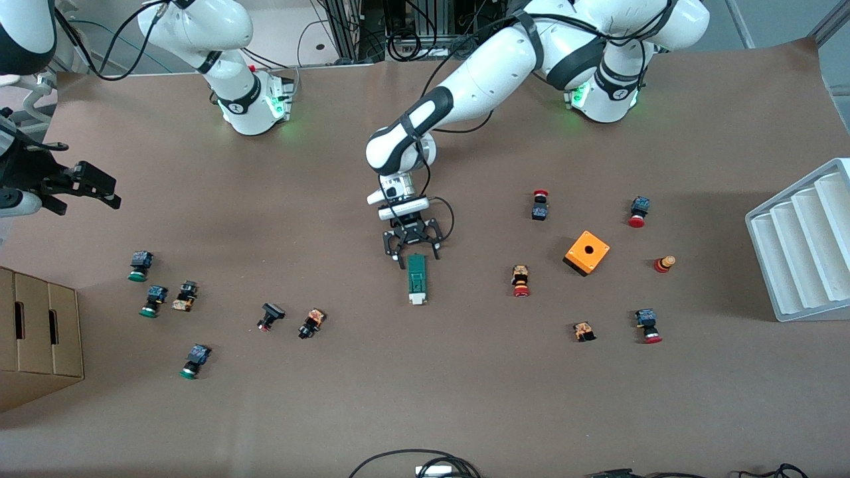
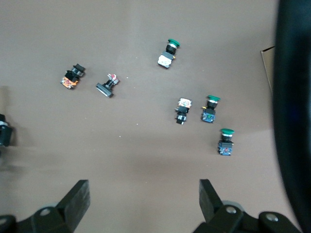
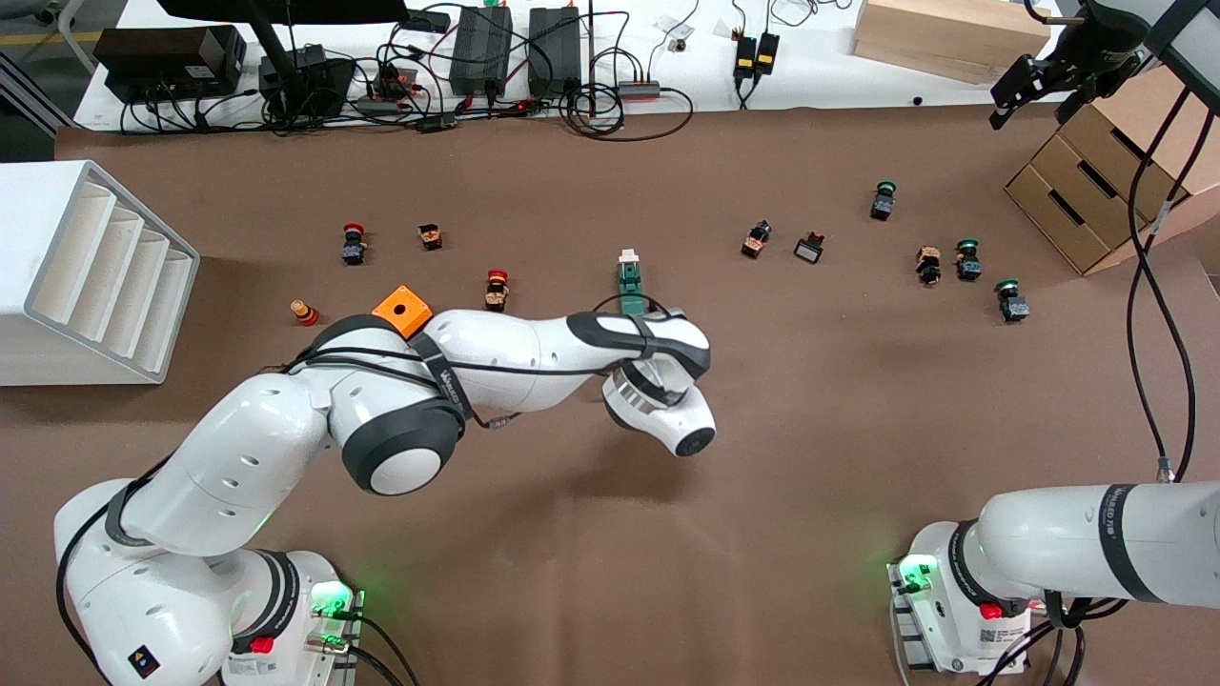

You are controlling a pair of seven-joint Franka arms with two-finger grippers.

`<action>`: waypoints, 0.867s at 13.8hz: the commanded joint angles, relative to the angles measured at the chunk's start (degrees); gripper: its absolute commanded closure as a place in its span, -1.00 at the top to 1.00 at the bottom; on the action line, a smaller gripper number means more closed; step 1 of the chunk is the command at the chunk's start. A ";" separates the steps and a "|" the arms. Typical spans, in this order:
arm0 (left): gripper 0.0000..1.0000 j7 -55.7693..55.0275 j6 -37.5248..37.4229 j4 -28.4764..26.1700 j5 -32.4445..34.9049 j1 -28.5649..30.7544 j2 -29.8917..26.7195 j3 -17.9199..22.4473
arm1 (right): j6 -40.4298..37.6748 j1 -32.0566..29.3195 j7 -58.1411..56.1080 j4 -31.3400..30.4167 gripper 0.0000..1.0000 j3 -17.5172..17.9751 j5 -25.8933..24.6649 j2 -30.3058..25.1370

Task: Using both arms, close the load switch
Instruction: 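Lift the left gripper up off the green switch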

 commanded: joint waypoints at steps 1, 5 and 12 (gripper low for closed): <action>1.00 5.11 1.31 -0.42 -1.61 2.40 -1.78 -0.68 | 0.49 0.16 -0.08 1.50 1.00 0.10 -2.04 1.00; 1.00 8.53 1.75 -0.34 -7.92 2.41 -5.03 -0.76 | 0.31 -0.63 -0.60 1.95 1.00 -0.25 -2.04 1.62; 1.00 16.18 6.67 0.36 -17.84 8.02 -12.84 -2.08 | 0.49 -1.51 -2.19 2.47 1.00 -3.59 -1.25 1.62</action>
